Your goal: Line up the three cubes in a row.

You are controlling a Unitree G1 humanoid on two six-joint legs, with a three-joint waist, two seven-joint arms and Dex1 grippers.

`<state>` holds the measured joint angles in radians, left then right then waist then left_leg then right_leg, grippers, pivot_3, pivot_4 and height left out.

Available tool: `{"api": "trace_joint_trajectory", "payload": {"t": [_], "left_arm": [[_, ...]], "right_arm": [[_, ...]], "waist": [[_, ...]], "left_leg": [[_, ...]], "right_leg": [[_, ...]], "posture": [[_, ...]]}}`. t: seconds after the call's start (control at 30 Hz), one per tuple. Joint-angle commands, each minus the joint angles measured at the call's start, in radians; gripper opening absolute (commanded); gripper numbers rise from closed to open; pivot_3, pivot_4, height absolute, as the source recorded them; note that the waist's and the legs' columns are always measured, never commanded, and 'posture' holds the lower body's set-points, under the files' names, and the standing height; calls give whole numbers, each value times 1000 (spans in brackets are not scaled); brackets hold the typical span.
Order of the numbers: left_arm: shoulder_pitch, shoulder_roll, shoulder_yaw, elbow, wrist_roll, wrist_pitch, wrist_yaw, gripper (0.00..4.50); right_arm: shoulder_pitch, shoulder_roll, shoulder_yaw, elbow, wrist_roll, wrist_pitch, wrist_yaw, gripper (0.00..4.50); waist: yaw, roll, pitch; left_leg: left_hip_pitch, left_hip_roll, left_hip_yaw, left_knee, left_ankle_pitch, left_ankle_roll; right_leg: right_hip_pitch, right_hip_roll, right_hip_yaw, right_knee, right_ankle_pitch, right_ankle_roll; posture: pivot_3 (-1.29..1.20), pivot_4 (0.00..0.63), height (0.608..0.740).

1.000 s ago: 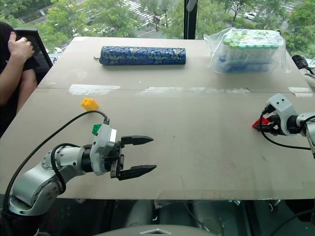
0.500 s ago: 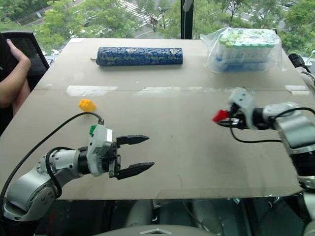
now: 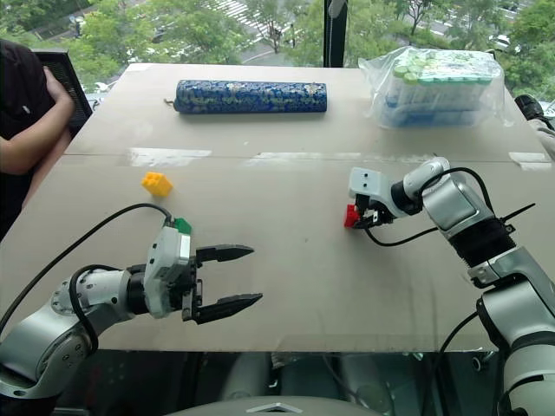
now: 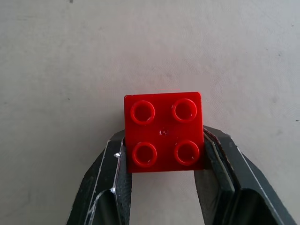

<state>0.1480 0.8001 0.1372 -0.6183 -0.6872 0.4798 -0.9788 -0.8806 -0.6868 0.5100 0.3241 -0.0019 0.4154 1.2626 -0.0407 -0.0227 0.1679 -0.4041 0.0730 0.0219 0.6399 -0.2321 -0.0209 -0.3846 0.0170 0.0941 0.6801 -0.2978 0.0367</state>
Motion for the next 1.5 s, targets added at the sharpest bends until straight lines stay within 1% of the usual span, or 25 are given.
{"api": "trace_joint_trajectory", "payload": {"t": [0.03, 0.53, 0.6, 0.63, 0.77, 0.87, 0.93, 1.0, 1.03, 1.07, 1.2, 1.23, 1.3, 1.4, 1.5], "left_arm": [[12, 12, 40, -37, -4, -20, -4, 4500], [16, 21, 62, -79, -37, 11, 19, 4500], [19, 19, 63, -81, -38, 15, 23, 4500], [25, 18, 65, -84, -38, 14, 24, 4500], [50, 16, 76, -91, -36, 10, 31, 4500], [99, -2, 108, -98, -47, 12, 59, 4500], [138, -43, 158, -93, -65, 23, 123, 4500], [158, -105, 218, -70, -50, 30, 238, 4500], [161, -127, 237, -64, -41, 35, 280, 4500], [152, -154, 260, -51, -18, 42, 347, 4500], [96, -231, 338, 0, 45, 121, 608, 4500], [75, -247, 337, 4, 58, 143, 660, 4500], [33, -274, 332, 8, 63, 198, 745, 4500], [-42, -291, 293, 38, 96, 268, 827, 4500], [-118, -302, 245, 102, 123, 322, 866, 4500]], "right_arm": [[-25, 4, -30, 3, -13, -15, 24, 1324], [-34, 31, -40, 44, -50, -19, 57, 1324], [-36, 35, -40, 51, -53, -22, 58, 2330], [-35, 36, -41, 51, -53, -25, 62, 2625], [-33, 37, -47, 51, -57, -35, 69, 4438], [-19, 28, -64, 23, -48, -37, 65, 4489], [9, 10, -101, -37, -12, -26, 70, 4489], [64, -8, -173, -137, 60, -34, 78, 4489], [87, -13, -200, -175, 85, -36, 78, 4489], [126, -10, -249, -230, 138, -51, 76, 4489], [334, 33, -473, -529, 365, -81, 11, 4489], [377, 50, -515, -595, 413, -78, -15, 4489], [427, 66, -553, -679, 458, -49, -69, 4489], [480, 65, -571, -761, 508, -21, -108, 4489], [526, 43, -572, -799, 523, -38, -108, 4489]], "waist": [[0, 0, 0], [-1, 0, 0], [-1, 0, 0], [-1, 0, 0], [-1, 0, 0], [-1, 0, 0], [-1, 0, 0], [0, 1, 0], [2, 1, 0], [3, 1, 0], [12, 0, 0], [12, 0, 0], [10, 0, 0], [7, -2, -1], [7, -2, -1]], "left_leg": [[0, 0, 0, 0, 0, 0], [0, 0, 0, 0, 0, 0], [0, 0, 0, 0, 0, 0], [0, 0, 0, 0, 0, 0], [0, 0, 1, 0, 0, 0], [-1, 0, 0, 0, 0, 0], [-2, 0, 0, 0, 0, 0], [-5, 0, -1, 0, 0, 0], [-9, 0, -2, 2, 0, 0], [-12, 0, -3, 3, 0, 0], [-13, 0, -6, 5, 0, 0], [-13, 0, -7, 5, 0, 0], [-13, 0, -7, 6, 0, 0], [-12, -1, -7, 10, 0, 0], [-9, -2, -9, 12, 0, 0]], "right_leg": [[0, 0, 0, 0, 0, 0], [0, 0, 0, 0, 0, 0], [0, 0, 0, 0, 0, 0], [0, 0, 0, 0, 0, 0], [0, 0, 0, 0, 0, 0], [-1, 0, 0, 0, 0, 0], [-2, -1, 0, 0, 0, 0], [-4, -1, -1, 0, 0, 0], [-7, -1, -2, 1, 0, 0], [-10, -1, -3, 2, 0, 0], [-8, -1, -6, 2, 1, 0], [-7, -1, -6, 2, 1, 1], [-6, -1, -7, 3, 1, 1], [-6, -2, -6, 7, 1, 1], [-3, 0, -7, 9, 1, 1]], "posture": [[0, 150, 740], [0, 150, 740], [0, 150, 740], [0, 150, 740], [0, 150, 740], [0, 150, 740], [0, 150, 740], [0, 150, 740], [0, 150, 740], [0, 150, 740], [0, 150, 740], [0, 150, 740], [0, 150, 740], [0, 150, 740], [0, 150, 740]]}}
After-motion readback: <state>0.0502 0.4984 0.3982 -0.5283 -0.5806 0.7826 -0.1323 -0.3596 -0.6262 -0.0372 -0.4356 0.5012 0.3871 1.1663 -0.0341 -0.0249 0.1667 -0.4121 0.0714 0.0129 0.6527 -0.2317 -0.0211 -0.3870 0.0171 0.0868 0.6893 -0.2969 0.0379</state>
